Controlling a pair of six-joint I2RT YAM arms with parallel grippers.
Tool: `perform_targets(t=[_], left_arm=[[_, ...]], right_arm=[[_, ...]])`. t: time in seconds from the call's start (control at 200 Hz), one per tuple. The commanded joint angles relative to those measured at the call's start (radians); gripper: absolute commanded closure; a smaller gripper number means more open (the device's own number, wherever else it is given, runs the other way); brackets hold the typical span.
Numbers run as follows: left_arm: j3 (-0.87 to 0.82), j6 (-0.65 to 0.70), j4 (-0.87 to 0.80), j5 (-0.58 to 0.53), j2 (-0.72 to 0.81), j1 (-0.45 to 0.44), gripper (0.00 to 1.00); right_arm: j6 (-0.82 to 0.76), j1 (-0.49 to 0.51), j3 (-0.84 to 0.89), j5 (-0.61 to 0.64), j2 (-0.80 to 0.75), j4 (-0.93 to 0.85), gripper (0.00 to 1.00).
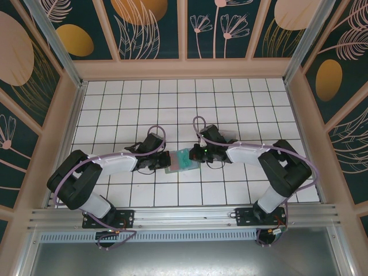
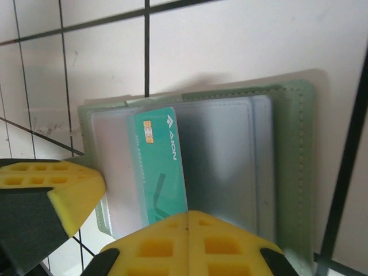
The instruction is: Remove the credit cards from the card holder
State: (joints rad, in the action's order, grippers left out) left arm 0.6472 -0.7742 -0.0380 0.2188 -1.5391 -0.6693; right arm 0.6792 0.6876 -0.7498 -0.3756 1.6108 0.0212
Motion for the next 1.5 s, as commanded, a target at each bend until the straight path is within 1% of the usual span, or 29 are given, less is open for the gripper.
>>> perform_targets(t=[0.0,0.29,0.561,0.631,0.686,0.761,0.846,0.906,0.961,0.991,1.026,1.051,1.071,1.106,1.131,1.266,1.306,1.336,1.396,1.496], left_arm=[[0.000,0.021,-0.095,-0.039,-0.015,0.003,1.00],[0.020,0.025,-0.112,-0.045,0.026,0.003,1.00],[0.038,0.021,-0.088,-0.047,0.076,0.003,1.00],[0.047,0.024,-0.082,-0.047,0.087,0.003,0.89],[0.054,0.025,-0.075,-0.044,0.096,0.003,0.83],[0.062,0.028,-0.064,-0.041,0.108,0.003,0.65],[0.069,0.029,-0.048,-0.038,0.127,0.003,0.55],[0.072,0.032,-0.038,-0.039,0.140,0.002,0.42],[0.071,0.035,-0.027,-0.042,0.154,0.002,0.38],[0.071,0.036,-0.024,-0.044,0.159,0.002,0.31],[0.069,0.039,-0.021,-0.045,0.168,0.002,0.29],[0.068,0.040,-0.018,-0.044,0.173,0.003,0.28],[0.067,0.042,-0.017,-0.046,0.175,0.002,0.23],[0.062,0.044,-0.012,-0.048,0.183,0.002,0.19],[0.057,0.043,-0.008,-0.052,0.187,0.003,0.13],[0.041,0.046,0.012,-0.055,0.189,0.003,0.08],[0.040,0.047,0.013,-0.053,0.185,0.003,0.06],[0.040,0.047,0.015,-0.053,0.183,0.003,0.02],[0.040,0.047,0.016,-0.055,0.184,0.004,0.01],[0.047,0.058,0.004,-0.065,0.186,0.002,0.01]], right_arm=[[-0.043,-0.027,0.013,0.035,-0.069,-0.067,1.00],[-0.157,-0.082,-0.038,0.059,-0.202,-0.231,1.00],[-0.390,-0.087,-0.204,0.141,-0.277,-0.452,1.00],[-0.452,-0.086,-0.246,0.155,-0.290,-0.499,1.00],[-0.508,-0.086,-0.276,0.190,-0.299,-0.532,1.00],[-0.621,-0.087,-0.294,0.218,-0.311,-0.574,1.00],[-0.761,-0.086,-0.294,0.273,-0.334,-0.606,1.00],[-0.863,-0.086,-0.279,0.314,-0.365,-0.611,1.00],[-0.953,-0.085,-0.256,0.355,-0.398,-0.604,1.00],[-1.003,-0.084,-0.238,0.376,-0.420,-0.599,1.00],[-1.064,-0.083,-0.217,0.386,-0.447,-0.593,1.00],[-1.111,-0.084,-0.203,0.416,-0.467,-0.589,1.00],[-1.141,-0.084,-0.192,0.436,-0.480,-0.585,1.00],[-1.196,-0.083,-0.173,0.468,-0.502,-0.577,1.00],[-1.240,-0.086,-0.160,0.484,-0.517,-0.574,1.00],[-1.437,-0.089,-0.112,0.544,-0.550,-0.593,1.00],[-1.463,-0.092,-0.113,0.549,-0.540,-0.606,1.00],[-1.475,-0.092,-0.111,0.555,-0.531,-0.601,1.00],[-1.497,-0.085,-0.100,0.563,-0.522,-0.579,1.00],[-1.559,-0.083,-0.066,0.617,-0.505,-0.550,1.00]])
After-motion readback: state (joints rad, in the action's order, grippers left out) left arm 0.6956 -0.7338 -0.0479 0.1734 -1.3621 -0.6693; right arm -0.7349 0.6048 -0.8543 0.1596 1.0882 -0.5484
